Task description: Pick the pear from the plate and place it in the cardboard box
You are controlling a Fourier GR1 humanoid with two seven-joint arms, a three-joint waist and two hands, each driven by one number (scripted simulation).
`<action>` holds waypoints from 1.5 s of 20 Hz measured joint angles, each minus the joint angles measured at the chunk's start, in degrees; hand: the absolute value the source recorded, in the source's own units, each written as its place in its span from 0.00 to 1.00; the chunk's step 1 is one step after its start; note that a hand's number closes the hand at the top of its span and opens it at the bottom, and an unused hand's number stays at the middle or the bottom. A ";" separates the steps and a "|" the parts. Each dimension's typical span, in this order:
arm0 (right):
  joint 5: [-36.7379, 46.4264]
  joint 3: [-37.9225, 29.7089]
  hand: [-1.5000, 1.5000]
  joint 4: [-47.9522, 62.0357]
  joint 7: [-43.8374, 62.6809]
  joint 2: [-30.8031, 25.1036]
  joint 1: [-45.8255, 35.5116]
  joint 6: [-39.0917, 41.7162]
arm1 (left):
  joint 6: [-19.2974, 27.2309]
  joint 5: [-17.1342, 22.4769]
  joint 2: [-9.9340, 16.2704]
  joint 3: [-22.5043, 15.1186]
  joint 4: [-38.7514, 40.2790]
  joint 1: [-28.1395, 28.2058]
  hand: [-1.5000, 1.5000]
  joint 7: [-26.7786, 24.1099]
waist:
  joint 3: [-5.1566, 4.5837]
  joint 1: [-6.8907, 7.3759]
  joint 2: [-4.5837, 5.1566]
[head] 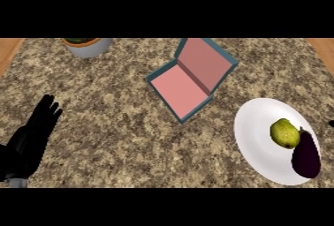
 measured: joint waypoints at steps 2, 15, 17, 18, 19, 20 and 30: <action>0.31 -1.85 0.00 -3.50 -1.12 -1.55 3.76 1.29 | -1.52 1.28 0.26 1.08 0.45 -0.01 0.50 0.47 | -0.06 0.45 -0.02; 8.69 6.29 0.00 -11.01 23.70 -28.34 9.64 17.12 | -3.53 2.82 0.20 2.20 1.75 -4.11 0.50 3.34 | -0.28 2.89 0.49; 8.19 7.99 0.00 -11.60 28.63 -30.56 7.41 20.08 | -4.02 2.92 0.34 2.54 2.82 -5.45 0.50 3.74 | -0.25 3.39 0.60; 8.15 9.00 0.00 -11.57 30.66 -31.02 6.25 21.41 | -4.34 3.04 0.32 2.79 3.15 -5.52 0.50 3.72 | -0.24 3.61 0.61; 8.11 9.91 0.00 -11.36 32.58 -31.19 4.86 22.70 | -4.38 3.07 0.27 3.00 3.13 -5.85 0.50 3.99 | -0.22 3.74 0.61; 7.67 10.53 0.00 -10.77 34.83 -31.63 3.12 24.24 | -4.56 3.09 0.30 3.05 2.66 -5.84 0.50 4.25 | -0.19 3.99 0.62; 7.12 14.15 0.00 -7.39 48.47 -26.14 -5.82 34.14 | -4.85 0.71 -2.09 3.73 1.67 -4.85 0.50 5.02 | -0.13 3.18 0.35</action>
